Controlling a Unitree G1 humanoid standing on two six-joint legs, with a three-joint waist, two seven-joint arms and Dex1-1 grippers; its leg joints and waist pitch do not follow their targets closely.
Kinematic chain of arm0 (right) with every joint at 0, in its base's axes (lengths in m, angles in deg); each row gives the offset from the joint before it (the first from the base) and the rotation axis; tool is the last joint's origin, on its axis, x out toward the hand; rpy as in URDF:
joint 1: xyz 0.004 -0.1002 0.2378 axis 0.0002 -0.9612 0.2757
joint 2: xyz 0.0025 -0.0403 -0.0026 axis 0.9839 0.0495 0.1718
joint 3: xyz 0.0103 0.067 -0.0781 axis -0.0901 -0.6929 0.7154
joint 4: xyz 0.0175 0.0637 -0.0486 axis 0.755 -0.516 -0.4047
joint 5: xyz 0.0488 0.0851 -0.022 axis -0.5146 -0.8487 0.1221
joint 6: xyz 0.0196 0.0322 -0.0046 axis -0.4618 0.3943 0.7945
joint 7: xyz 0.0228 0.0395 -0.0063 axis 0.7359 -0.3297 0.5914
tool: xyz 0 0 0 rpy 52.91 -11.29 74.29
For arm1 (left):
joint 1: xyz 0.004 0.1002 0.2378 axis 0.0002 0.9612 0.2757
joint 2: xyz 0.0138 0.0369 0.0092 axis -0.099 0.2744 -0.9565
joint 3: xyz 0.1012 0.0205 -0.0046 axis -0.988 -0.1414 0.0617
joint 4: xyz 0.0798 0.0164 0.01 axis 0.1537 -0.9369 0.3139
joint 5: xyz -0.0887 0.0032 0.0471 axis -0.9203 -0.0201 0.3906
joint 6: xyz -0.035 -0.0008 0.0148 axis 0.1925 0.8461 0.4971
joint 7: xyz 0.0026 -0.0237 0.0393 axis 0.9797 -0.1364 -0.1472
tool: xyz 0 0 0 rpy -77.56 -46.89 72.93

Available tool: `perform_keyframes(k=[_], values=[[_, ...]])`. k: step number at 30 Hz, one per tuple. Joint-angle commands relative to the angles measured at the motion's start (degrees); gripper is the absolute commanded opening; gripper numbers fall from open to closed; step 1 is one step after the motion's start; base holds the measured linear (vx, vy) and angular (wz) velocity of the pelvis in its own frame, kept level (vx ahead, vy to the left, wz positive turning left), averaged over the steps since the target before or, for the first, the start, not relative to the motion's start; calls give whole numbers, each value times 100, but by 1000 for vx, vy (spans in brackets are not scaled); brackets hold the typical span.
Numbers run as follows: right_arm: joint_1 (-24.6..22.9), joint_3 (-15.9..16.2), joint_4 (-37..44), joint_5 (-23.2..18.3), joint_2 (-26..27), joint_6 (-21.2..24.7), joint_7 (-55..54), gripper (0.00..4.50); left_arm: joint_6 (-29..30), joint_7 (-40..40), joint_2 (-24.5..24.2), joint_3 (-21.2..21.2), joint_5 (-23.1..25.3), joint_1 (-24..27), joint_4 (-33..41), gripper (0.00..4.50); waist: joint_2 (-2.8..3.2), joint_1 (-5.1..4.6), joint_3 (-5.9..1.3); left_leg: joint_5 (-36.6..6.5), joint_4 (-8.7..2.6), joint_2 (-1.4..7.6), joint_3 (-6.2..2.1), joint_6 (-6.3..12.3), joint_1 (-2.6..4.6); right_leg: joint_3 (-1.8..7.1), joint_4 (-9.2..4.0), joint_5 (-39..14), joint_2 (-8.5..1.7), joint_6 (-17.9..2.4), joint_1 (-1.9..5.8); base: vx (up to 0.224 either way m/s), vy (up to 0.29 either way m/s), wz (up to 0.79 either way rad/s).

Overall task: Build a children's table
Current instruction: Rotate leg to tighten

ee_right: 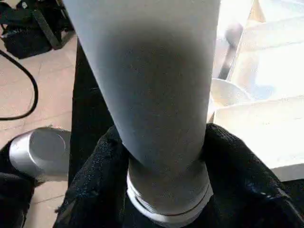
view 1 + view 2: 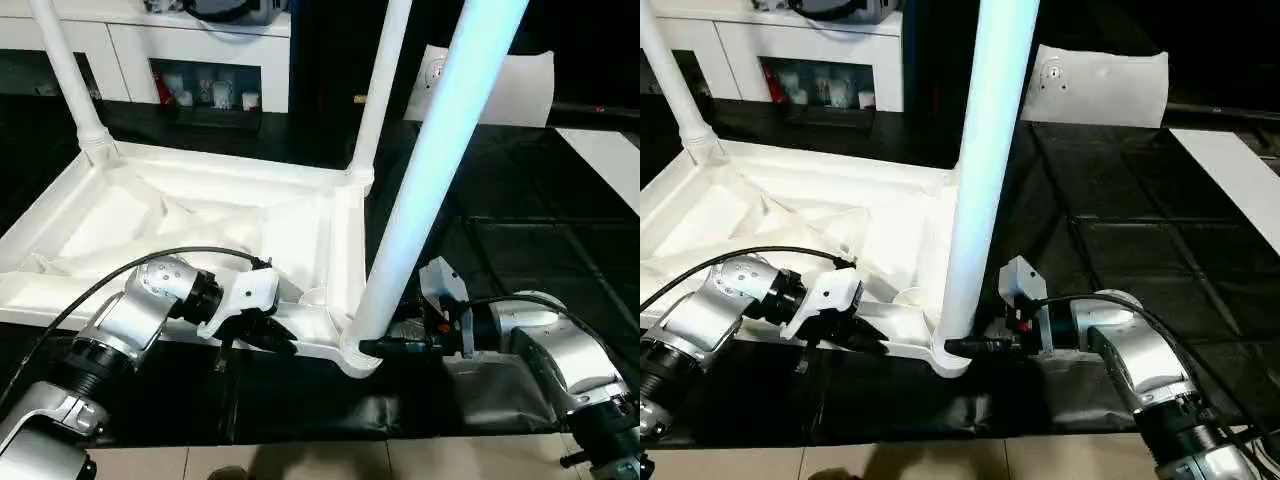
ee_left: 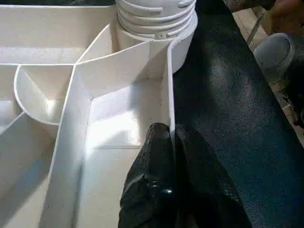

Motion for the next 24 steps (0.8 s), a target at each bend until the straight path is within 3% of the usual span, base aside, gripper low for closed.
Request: perform_keyframes(k=[1, 9, 13, 15, 17, 18, 20, 21, 22, 23, 24], values=[[27, 100, -30, -5, 8, 14, 94, 203, -42, 169, 66, -228, 80, -22, 201, 0, 12, -10, -359, -9, -336, 357, -29, 641, 59, 226, -291, 1168, -617, -1672, 222, 0, 0, 0], [-45, 93, -32, 7, -25, -45, 188, 199, 32, -82, 116, -87, 71, -33, 90, 0, 30, 1, -360, -34, -335, 358, -28, 638, 64, 223, -292, 1185, -614, -1696, 217, 0, 0, 0], [-363, -61, 242, -88, 209, 207, -348, 199, 477, -941, 434, 192, 123, -91, -86, 0, 63, 37, -346, -152, -346, 367, -29, 576, 83, 226, -312, 1020, -616, -1705, 199, 0, 0, 0], [-472, -151, 186, -30, 542, 302, -959, 199, 760, -1385, 689, 379, 43, -165, -161, 0, 41, 44, -323, -396, -378, 363, -27, 421, 93, 224, -368, 549, -630, -1653, 189, 0, 0, 0], [-446, -156, -12, 201, 840, 248, -1536, 199, 1071, -1675, 934, 536, -107, -234, -138, 0, 57, 11, -292, -704, -408, 351, -32, 207, 98, 228, -420, -91, -639, -1559, 165, -27, 3, -2], [-395, -160, -134, 304, 1021, 301, -1847, 198, 1202, -1850, 1070, 602, -149, -284, -144, 0, 62, -45, -264, -951, -432, 329, -36, 65, 101, 228, -471, -612, -632, -1482, 145, -54, 6, -4], [-230, -236, -409, 473, 1426, 541, -2559, 197, 1469, -2207, 1328, 699, -182, -373, -151, 0, 66, -118, -258, -1173, -445, 316, -53, -69, 96, 244, -504, -1172, -631, -1328, 135, -27, 5, -2], [-56, -363, -643, 474, 1829, 699, -3089, 197, 1672, -2582, 1560, 770, -160, -462, -186, 0, 82, -179, -253, -1253, -451, 305, -66, -109, 88, 250, -517, -1371, -630, -1281, 120, 0, 0, 0], [-56, -363, -643, 474, 1829, 699, -3089, 197, 1672, -2582, 1560, 770, -160, -462, -186, 0, 68, -216, -259, -1262, -448, 283, -76, -144, 54, 238, -534, -1584, -638, -1197, 132, 0, 0, 0], [132, -509, -881, 492, 2190, 879, -3609, 197, 1785, -2943, 1778, 831, -88, -557, -254, 0, 63, -208, -260, -1255, -456, 285, -81, -139, 52, 234, -559, -1687, -645, -1130, 137, 0, 0, 0], [279, -594, -1083, 522, 2387, 968, -3951, 197, 1891, -3210, 1945, 913, -89, -635, -317, 0, 60, -226, -264, -1241, -432, 289, -59, -121, 91, 264, -567, -1665, -639, -1112, 76, 0, 0, 0]])
